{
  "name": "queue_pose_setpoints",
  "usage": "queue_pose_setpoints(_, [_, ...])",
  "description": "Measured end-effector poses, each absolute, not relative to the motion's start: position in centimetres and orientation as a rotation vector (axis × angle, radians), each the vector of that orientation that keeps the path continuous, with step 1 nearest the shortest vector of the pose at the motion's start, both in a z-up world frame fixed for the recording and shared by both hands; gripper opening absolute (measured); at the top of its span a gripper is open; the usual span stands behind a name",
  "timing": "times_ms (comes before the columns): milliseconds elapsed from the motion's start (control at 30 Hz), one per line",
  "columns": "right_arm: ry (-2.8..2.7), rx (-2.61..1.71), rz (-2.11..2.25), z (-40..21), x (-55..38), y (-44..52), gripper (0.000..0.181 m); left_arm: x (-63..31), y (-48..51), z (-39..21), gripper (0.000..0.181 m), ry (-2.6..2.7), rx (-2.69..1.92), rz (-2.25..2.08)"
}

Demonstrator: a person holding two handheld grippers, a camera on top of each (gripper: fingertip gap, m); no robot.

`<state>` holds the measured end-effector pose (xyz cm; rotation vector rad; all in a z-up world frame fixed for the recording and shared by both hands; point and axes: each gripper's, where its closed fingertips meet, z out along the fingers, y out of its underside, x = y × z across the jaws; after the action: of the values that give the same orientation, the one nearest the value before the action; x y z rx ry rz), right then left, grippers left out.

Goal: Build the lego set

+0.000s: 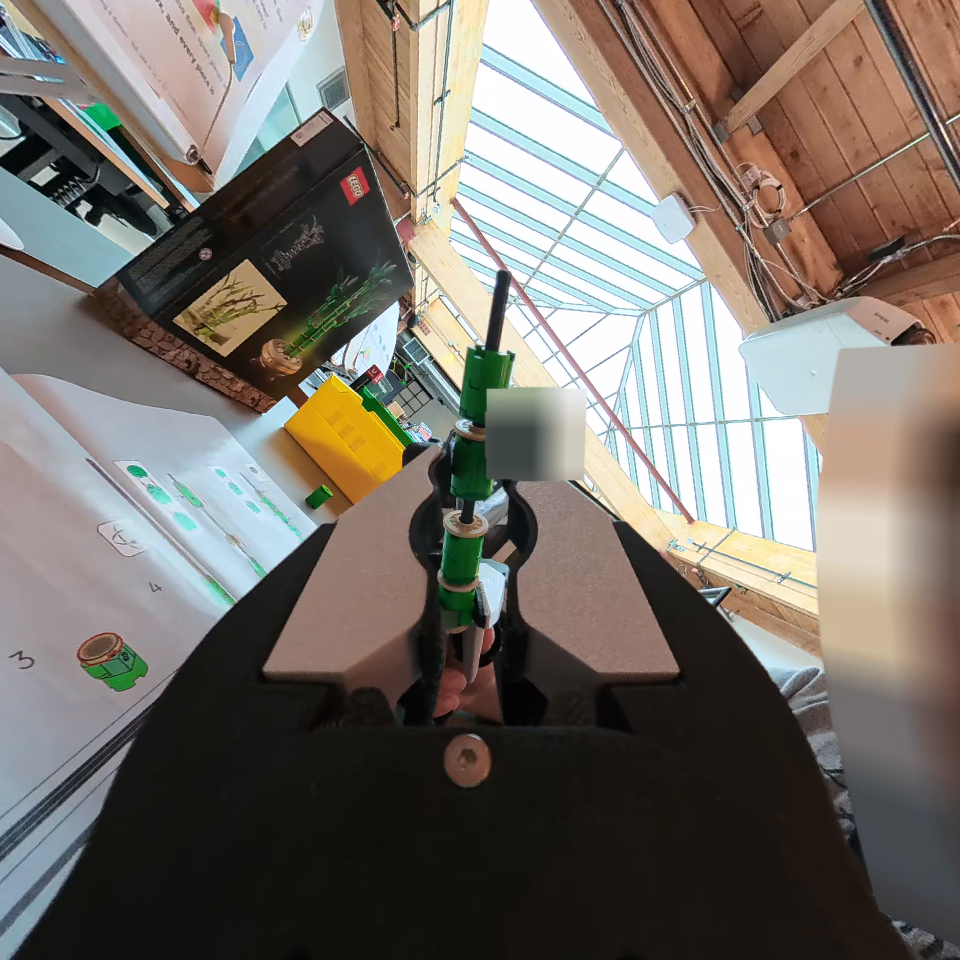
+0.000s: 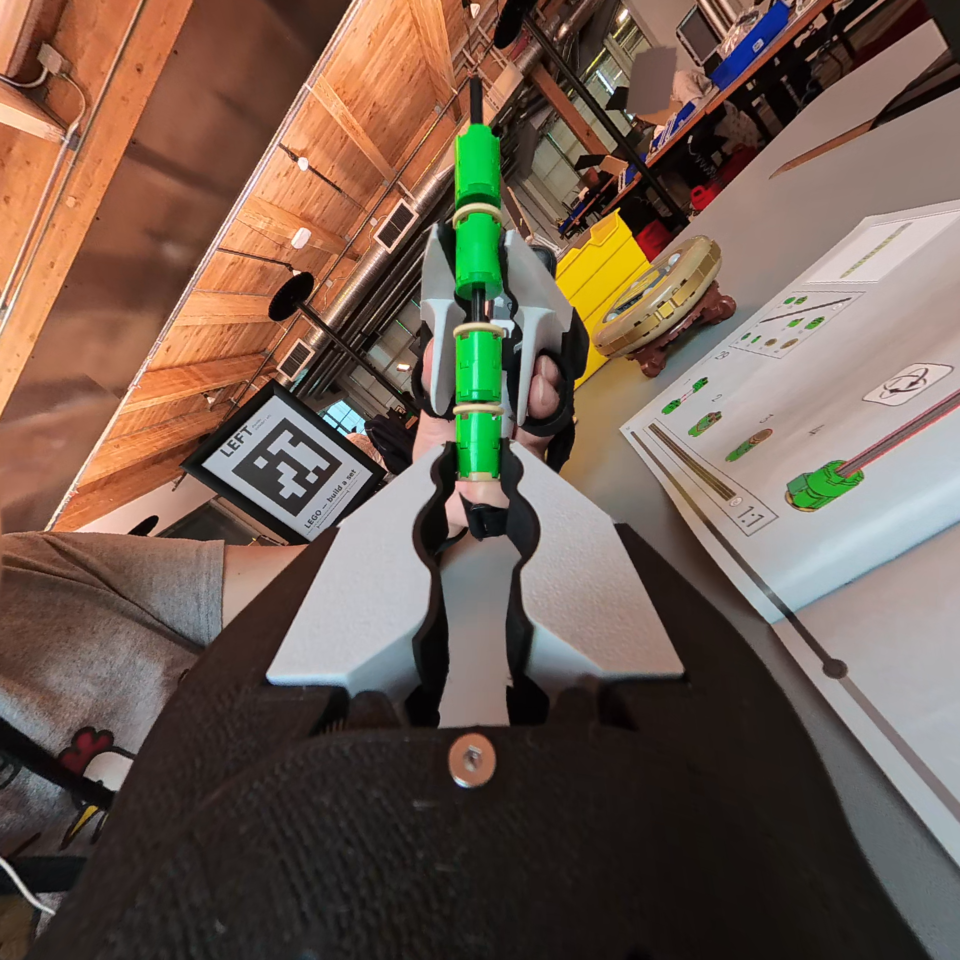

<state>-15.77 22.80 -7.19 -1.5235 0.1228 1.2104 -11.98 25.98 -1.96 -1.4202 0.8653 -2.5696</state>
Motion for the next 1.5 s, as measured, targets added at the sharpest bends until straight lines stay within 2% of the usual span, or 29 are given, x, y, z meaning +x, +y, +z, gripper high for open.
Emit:
queue_pose_setpoints(233, [0.059, -1.579, 1.209, -7.7, -16.9, 22.7, 0.016, -11.7, 25.6, -2.6, 0.011, 0.959, -1.455, -2.495])
queue_pose_setpoints(333, [0.004, -1.579, 1.182, -7.6, -17.3, 22.5, 0.032, -11.8, 26.6, -2.9, 0.013, 0.872, -1.494, -2.545])
queue_pose_setpoints(400, [-0.033, -1.621, 1.115, -8.0, -17.3, 22.5, 0.032, -12.0, 27.2, -2.8, 0.012, 0.835, -1.501, -2.574])
queue_pose_setpoints(567, [-0.219, -1.697, 0.753, -8.5, -17.0, 22.5, 0.028, -12.0, 26.4, -3.1, 0.013, 0.908, -1.529, -2.568])
queue_pose_setpoints(667, [-0.375, -1.750, 0.498, -9.3, -17.2, 22.4, 0.014, -11.9, 26.0, -3.5, 0.012, 0.930, -1.555, -2.593])
queue_pose_setpoints(733, [-0.445, -1.750, 0.379, -9.5, -17.4, 22.3, 0.012, -11.9, 25.7, -3.8, 0.012, 0.965, -1.567, -2.567])
queue_pose_setpoints(833, [-0.418, -1.786, 0.383, -10.0, -17.3, 22.5, 0.020, -11.8, 25.1, -4.1, 0.012, 1.067, -1.568, -2.482])
queue_pose_setpoints(933, [-0.339, -1.768, 0.382, -9.6, -16.4, 22.8, 0.035, -11.8, 24.6, -4.8, 0.013, 1.135, -1.594, -2.425])
queue_pose_setpoints(1067, [-0.438, -1.745, 0.154, -9.5, -16.0, 22.9, 0.045, -11.5, 24.6, -5.6, 0.013, 1.111, -1.670, -2.441])
queue_pose_setpoints(1200, [-0.498, -1.715, -0.037, -9.2, -15.7, 23.2, 0.071, -11.5, 24.0, -6.3, 0.012, 1.135, -1.732, -2.458])
queue_pose_setpoints(1500, [-0.630, -1.695, -0.233, -9.3, -15.5, 23.3, 0.095, -11.6, 23.6, -6.6, 0.012, 1.129, -1.787, -2.499])
